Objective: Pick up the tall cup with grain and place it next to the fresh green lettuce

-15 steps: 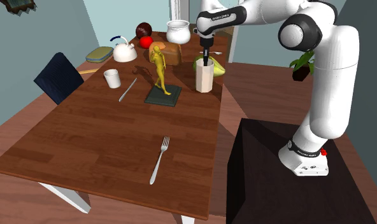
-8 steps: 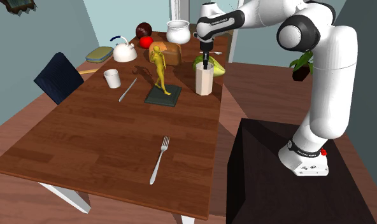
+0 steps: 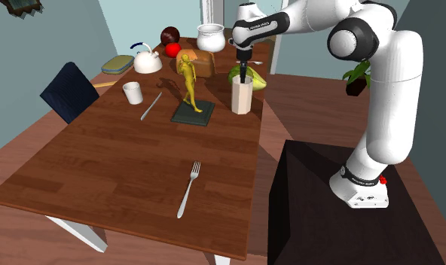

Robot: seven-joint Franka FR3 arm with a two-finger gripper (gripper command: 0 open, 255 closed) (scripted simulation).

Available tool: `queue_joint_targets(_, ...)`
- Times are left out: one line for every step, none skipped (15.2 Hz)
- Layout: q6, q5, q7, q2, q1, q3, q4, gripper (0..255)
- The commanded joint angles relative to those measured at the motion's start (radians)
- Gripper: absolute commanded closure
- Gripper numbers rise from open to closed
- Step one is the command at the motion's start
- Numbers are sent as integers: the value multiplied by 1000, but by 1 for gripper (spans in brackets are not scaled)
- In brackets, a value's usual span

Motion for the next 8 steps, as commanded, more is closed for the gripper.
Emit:
queue_joint_targets(0, 0, 0, 0, 0, 0, 0, 0)
queue_joint_targets(0, 0, 0, 0, 0, 0, 0, 0)
queue_joint_targets(-30, -3, 2, -9, 0, -1, 21, 0)
queue_joint_targets(-60, -6, 4, -16, 0, -3, 44, 0)
queue_joint_targets(-91, -8, 5, -23, 0, -4, 69, 0)
queue_joint_targets(-115, -10, 7, -27, 0, -4, 90, 0)
queue_joint_targets(-115, -10, 7, -27, 0, -4, 90, 0)
queue_joint_targets(-115, -10, 7, -27, 0, -4, 90, 0)
